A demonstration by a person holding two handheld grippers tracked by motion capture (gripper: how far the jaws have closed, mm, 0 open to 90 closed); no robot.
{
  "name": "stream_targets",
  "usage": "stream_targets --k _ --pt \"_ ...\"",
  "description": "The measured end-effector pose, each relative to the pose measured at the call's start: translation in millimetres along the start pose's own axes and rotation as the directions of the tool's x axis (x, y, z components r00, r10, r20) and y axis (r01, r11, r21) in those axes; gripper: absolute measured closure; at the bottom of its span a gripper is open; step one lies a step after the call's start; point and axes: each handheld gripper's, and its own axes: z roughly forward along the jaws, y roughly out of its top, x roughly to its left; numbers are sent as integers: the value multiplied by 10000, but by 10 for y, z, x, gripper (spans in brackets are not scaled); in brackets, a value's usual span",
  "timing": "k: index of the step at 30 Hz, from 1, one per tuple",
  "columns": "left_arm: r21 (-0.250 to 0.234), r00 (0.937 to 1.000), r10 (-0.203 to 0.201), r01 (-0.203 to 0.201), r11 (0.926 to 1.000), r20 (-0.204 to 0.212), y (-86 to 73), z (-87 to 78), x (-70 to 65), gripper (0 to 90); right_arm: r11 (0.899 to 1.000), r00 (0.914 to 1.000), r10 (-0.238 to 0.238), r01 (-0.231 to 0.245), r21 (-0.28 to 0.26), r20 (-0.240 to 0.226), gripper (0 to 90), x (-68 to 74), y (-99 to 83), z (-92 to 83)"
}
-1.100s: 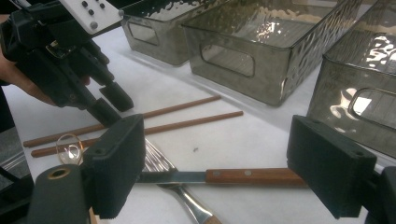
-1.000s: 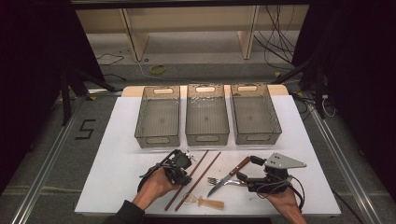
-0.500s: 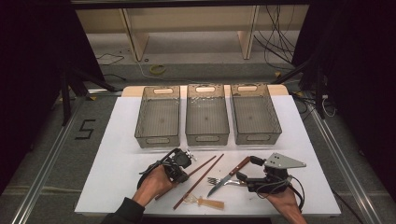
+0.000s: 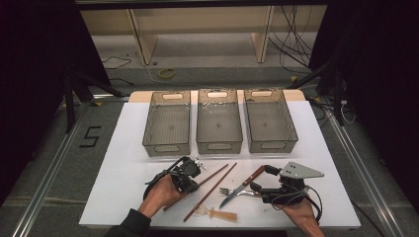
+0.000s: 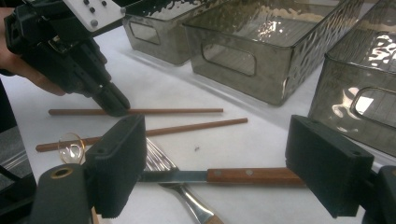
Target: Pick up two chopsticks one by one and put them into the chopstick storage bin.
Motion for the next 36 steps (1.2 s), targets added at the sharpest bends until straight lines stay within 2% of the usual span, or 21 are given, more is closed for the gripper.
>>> stream_targets --k 13,20,27,30,36 --pt "-374 9994 359 -358 9987 23 -34 -206 42 844 10000 10000 47 -47 -20 4 217 -4 1 -3" --pt "-926 9994 353 -345 9951 65 -35 -414 86 844 10000 10000 62 -62 -50 3 217 -6 2 -6" --pt "-1731 10000 -32 39 9849 39 -50 -601 207 844 9999 10000 90 -90 -91 -5 217 -7 2 -9" --pt "-1955 9998 -80 110 9806 162 -42 -674 264 843 9999 10000 74 -75 -100 -19 217 -16 0 -7" --pt "-2400 9993 -386 373 9700 -4 6 -795 423 843 10000 10000 24 -23 -91 47 217 -12 1 -9"
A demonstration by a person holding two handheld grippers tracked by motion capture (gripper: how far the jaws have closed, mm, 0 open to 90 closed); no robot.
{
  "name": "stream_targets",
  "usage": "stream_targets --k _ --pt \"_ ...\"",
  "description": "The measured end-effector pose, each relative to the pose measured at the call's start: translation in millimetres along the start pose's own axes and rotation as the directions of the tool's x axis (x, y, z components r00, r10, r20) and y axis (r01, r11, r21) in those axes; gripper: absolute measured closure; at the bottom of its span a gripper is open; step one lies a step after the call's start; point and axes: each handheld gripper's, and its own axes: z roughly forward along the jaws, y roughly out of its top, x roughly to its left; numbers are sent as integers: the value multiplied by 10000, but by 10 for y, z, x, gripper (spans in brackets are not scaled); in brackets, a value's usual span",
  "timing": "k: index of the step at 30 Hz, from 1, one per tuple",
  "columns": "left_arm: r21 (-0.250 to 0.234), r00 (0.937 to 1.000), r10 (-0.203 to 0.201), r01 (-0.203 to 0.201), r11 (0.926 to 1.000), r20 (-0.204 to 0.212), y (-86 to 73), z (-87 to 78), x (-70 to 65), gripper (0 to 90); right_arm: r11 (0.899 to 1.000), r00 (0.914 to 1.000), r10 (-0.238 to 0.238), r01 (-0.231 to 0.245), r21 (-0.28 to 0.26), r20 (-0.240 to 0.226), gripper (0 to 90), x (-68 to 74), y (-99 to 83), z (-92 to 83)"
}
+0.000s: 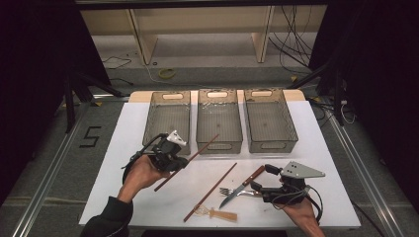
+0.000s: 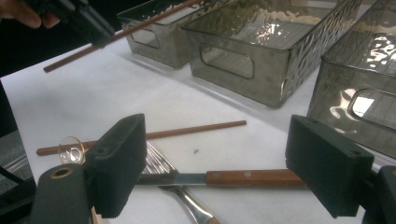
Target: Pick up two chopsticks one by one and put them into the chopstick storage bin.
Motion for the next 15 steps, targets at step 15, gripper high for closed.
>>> stream_targets --k 15 --pt "-1031 9954 -711 642 9926 -638 212 -223 415 843 10000 9999 67 -68 -62 -88 216 -8 2 -4"
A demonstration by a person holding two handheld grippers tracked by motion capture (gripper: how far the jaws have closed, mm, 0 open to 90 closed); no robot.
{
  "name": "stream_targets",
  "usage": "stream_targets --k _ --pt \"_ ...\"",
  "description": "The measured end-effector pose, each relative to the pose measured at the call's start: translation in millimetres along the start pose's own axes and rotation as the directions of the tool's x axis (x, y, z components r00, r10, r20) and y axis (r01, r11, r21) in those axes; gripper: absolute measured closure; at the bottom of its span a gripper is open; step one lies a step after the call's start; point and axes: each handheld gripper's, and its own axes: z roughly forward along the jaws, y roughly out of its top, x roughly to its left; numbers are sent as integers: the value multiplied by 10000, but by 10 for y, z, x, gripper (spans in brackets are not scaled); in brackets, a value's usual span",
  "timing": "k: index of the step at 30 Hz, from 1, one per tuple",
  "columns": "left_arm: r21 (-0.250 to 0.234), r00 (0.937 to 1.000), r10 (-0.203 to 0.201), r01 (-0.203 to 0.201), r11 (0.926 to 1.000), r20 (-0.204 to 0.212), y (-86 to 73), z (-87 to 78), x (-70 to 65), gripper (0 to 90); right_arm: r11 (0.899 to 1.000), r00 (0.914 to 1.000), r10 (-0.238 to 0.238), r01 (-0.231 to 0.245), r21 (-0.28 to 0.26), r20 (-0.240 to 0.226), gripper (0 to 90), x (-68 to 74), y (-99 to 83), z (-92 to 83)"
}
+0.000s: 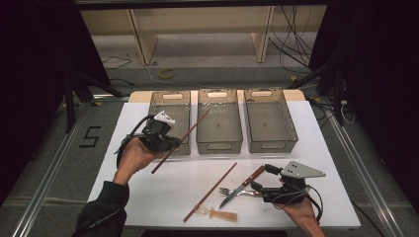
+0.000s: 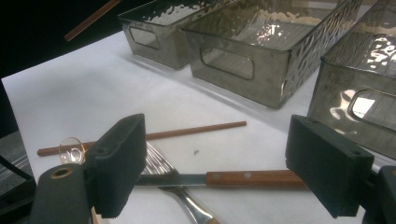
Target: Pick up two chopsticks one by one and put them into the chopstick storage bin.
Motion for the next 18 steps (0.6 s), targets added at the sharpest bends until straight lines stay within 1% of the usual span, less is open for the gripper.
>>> stream_targets --k 2,4,6,8,9,15,18 --pt "-108 9999 -86 85 9999 -91 33 -14 51 843 10000 10000 3 -3 0 7 216 2 1 -1" --pt "-182 9996 -136 131 9997 -265 69 -34 107 843 10000 10000 -2 2 -3 -1 216 -1 1 0" --pt "-395 9988 -288 273 9988 -389 105 -45 173 843 10000 10000 2 -2 12 -7 216 -3 0 3" --pt "-439 9979 -357 333 9985 -544 145 -50 252 843 10000 10000 -24 24 26 -5 217 -1 0 4" --pt "-531 9970 -510 479 9974 -590 163 -50 284 843 10000 10000 -15 15 15 -24 217 -1 0 3" --pt "-582 9936 -686 636 9963 -893 276 -34 432 843 10000 10000 23 -23 0 -60 216 -5 0 2" --pt "-698 9915 -786 715 9950 -1040 319 -11 498 843 10000 10000 14 -14 5 -73 217 -5 0 2"
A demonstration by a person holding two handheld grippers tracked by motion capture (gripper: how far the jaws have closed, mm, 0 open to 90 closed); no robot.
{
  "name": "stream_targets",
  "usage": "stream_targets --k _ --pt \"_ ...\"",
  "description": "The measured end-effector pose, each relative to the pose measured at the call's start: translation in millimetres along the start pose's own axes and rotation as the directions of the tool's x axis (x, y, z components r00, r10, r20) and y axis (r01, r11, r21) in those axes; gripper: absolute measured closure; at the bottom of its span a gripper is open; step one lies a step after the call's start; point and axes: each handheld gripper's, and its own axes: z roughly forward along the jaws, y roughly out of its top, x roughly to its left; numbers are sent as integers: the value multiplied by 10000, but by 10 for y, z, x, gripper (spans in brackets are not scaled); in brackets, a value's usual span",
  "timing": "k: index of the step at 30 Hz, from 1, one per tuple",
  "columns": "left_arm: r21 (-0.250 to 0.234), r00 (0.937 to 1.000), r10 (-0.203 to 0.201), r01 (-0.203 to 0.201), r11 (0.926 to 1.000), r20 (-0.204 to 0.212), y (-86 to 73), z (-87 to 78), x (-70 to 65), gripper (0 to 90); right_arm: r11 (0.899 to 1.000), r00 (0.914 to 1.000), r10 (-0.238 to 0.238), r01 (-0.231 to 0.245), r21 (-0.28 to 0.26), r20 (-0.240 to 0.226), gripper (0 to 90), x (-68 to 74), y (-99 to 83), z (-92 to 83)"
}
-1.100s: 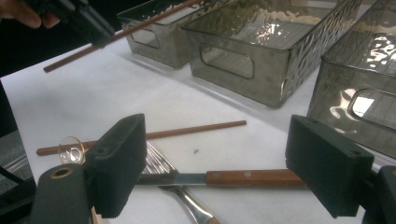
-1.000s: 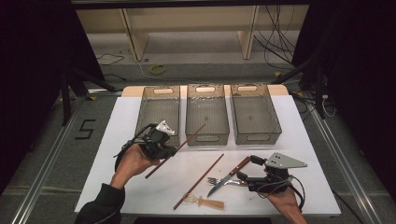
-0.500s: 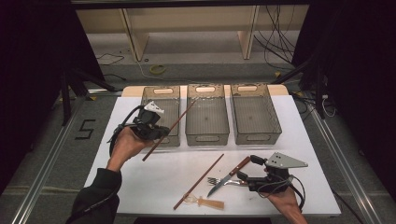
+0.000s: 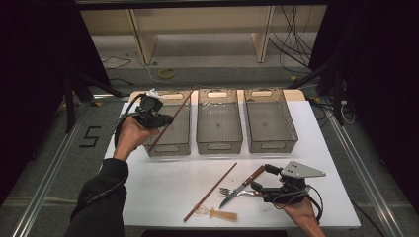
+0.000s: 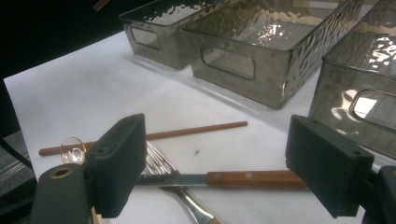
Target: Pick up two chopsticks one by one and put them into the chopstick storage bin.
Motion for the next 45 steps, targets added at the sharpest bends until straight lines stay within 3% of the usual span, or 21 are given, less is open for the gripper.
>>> stream_targets --k 12,20,25,45 --pt "-432 9962 -799 784 9960 -346 61 134 337 843 10000 10000 15 -14 51 -76 216 5 -2 10" --pt "-635 9910 -1152 1109 9918 -685 22 237 450 842 10000 9999 39 -38 39 -95 216 -3 -5 12" --pt "-631 9879 -1280 1228 9904 -871 -44 313 486 842 10000 9999 45 -45 47 -98 216 -1 -6 14" --pt "-367 9847 -1522 1496 9881 -852 -229 522 511 841 10000 9999 48 -47 36 -116 216 -2 -5 12"
